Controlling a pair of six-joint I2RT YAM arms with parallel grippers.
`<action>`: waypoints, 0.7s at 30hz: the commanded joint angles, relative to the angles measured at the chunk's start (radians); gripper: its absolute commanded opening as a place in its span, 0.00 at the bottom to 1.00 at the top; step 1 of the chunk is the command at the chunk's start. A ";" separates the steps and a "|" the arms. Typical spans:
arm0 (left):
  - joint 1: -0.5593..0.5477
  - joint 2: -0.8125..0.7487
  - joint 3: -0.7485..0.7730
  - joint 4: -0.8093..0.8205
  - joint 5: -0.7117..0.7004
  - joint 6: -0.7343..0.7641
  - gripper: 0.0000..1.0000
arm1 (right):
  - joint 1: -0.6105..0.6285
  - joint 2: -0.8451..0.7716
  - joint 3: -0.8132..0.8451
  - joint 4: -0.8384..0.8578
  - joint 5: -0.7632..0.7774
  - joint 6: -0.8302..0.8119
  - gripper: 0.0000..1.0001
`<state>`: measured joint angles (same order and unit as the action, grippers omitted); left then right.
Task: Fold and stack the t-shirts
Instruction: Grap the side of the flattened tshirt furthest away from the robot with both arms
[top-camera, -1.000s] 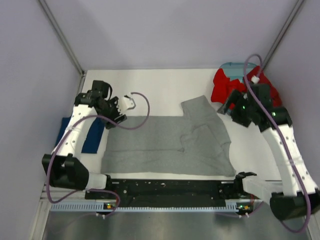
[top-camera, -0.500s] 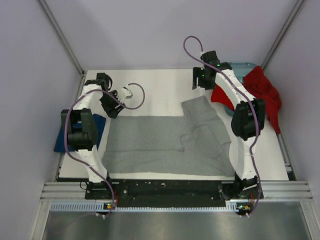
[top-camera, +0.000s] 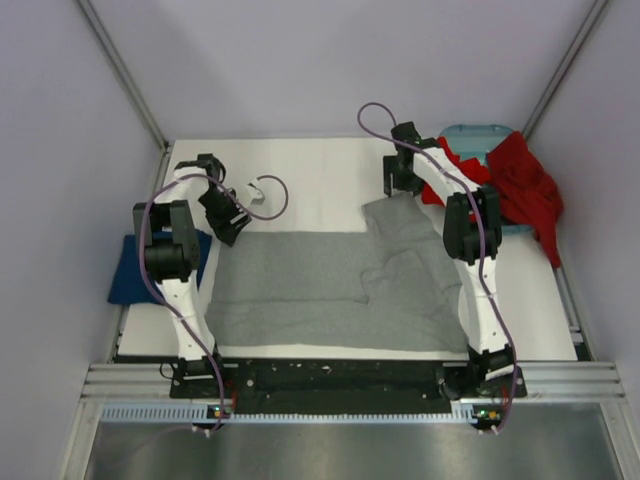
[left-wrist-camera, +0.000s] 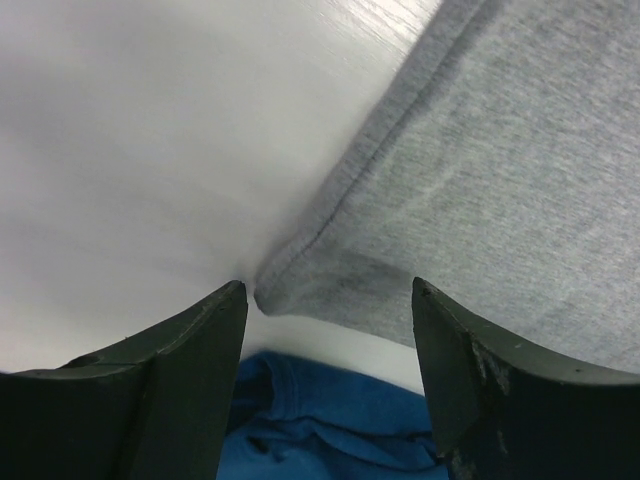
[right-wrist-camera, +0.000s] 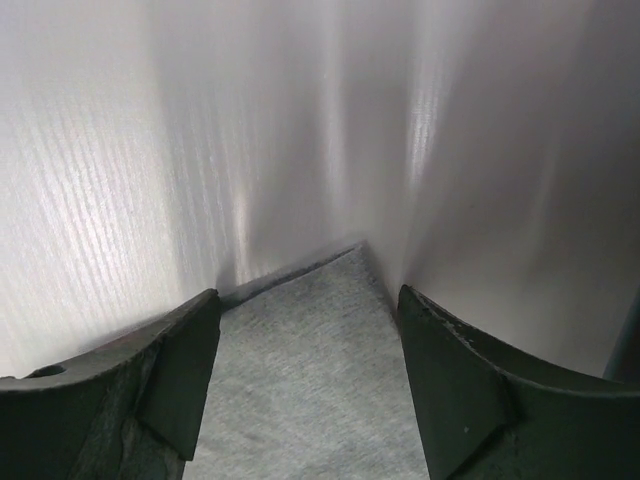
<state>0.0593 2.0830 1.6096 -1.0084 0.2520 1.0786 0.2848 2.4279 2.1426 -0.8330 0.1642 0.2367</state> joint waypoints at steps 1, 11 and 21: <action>0.016 0.078 0.122 -0.100 0.069 0.030 0.71 | 0.001 0.028 0.020 0.006 -0.078 -0.019 0.65; 0.010 0.057 0.110 -0.125 0.101 0.047 0.28 | -0.016 -0.047 0.002 -0.003 -0.161 0.006 0.00; 0.005 -0.256 -0.140 0.085 0.056 -0.036 0.00 | 0.030 -0.432 -0.286 0.049 -0.247 0.030 0.00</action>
<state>0.0677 2.0178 1.5555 -1.0115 0.3103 1.0626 0.2729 2.2681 1.9793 -0.8303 -0.0311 0.2436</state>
